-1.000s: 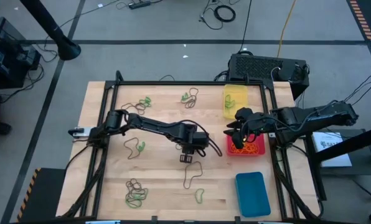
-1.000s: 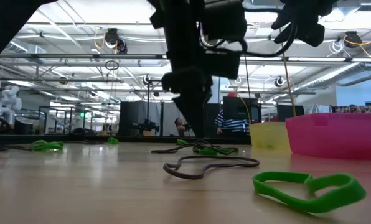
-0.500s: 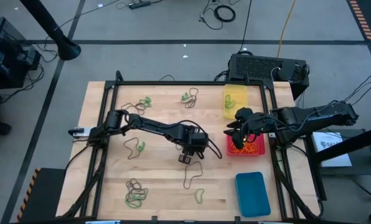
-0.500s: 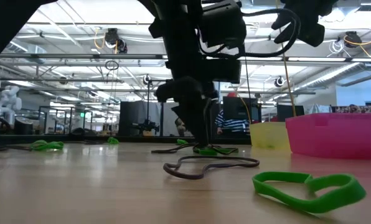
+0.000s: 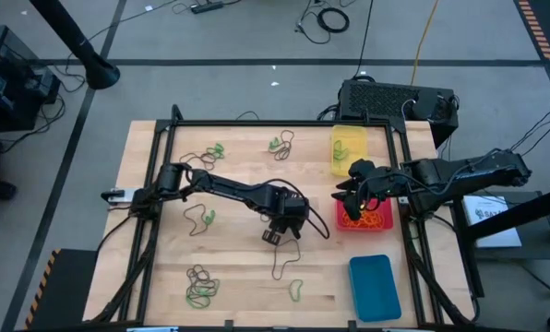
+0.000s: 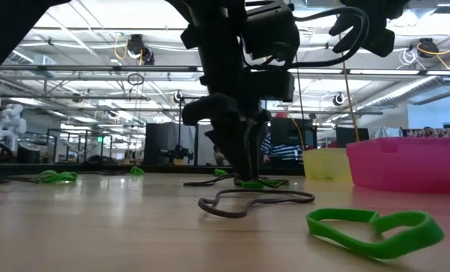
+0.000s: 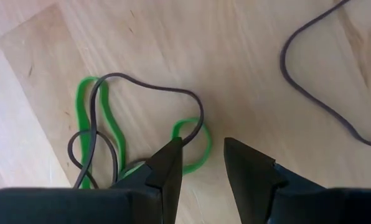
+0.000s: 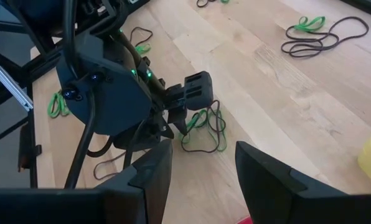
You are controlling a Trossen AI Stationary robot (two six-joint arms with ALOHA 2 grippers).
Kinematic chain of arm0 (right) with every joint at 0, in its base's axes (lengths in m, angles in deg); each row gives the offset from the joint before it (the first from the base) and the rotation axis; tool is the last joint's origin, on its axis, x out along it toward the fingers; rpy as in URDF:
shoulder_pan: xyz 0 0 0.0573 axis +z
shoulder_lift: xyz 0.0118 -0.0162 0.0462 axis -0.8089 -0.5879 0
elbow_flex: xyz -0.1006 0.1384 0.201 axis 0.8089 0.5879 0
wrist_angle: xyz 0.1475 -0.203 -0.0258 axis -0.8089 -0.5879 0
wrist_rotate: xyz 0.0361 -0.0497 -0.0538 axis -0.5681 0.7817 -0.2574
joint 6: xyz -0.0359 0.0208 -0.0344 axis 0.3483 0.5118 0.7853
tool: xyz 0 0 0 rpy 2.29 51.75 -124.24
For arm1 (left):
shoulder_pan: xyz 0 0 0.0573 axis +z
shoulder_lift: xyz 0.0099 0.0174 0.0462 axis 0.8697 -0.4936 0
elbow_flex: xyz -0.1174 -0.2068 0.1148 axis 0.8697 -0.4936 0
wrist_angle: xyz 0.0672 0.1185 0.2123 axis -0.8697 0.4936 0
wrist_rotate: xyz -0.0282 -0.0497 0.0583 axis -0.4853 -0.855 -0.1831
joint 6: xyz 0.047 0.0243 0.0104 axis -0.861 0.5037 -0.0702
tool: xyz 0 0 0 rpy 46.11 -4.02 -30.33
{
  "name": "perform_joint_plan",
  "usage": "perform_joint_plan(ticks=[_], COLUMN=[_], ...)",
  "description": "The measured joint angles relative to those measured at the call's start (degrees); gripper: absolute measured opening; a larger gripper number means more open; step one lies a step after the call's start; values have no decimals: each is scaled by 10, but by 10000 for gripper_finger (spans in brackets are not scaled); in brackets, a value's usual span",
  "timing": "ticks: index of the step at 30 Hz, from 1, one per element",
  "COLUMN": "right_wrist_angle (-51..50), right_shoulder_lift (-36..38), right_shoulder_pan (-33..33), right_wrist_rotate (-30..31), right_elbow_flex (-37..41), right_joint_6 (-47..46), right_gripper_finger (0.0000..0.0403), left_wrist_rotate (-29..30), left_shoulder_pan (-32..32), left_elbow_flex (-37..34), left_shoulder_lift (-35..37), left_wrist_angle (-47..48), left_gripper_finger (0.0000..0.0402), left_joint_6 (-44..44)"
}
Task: Sort rubber bands into baskets
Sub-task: Put the green rubber band into the yellow bin
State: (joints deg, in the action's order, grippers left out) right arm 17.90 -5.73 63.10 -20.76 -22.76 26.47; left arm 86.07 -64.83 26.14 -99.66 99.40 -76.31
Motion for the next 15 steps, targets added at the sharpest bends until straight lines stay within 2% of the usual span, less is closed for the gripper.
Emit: perform_joint_plan(ticks=[7, 15], right_wrist_angle=[0, 0], right_shoulder_lift=[0, 0], right_shoulder_pan=[0, 0], right_wrist_rotate=[-2, -2], right_elbow_flex=[0, 0], right_joint_6=[-1, -1], right_gripper_finger=[169, 169], left_wrist_rotate=[-11, -19], left_shoulder_pan=[0, 3], left_elbow_flex=[0, -35], left_shoulder_lift=[0, 0], left_wrist_angle=[5, -32], left_gripper_finger=[127, 127], left_joint_6=[0, 4])
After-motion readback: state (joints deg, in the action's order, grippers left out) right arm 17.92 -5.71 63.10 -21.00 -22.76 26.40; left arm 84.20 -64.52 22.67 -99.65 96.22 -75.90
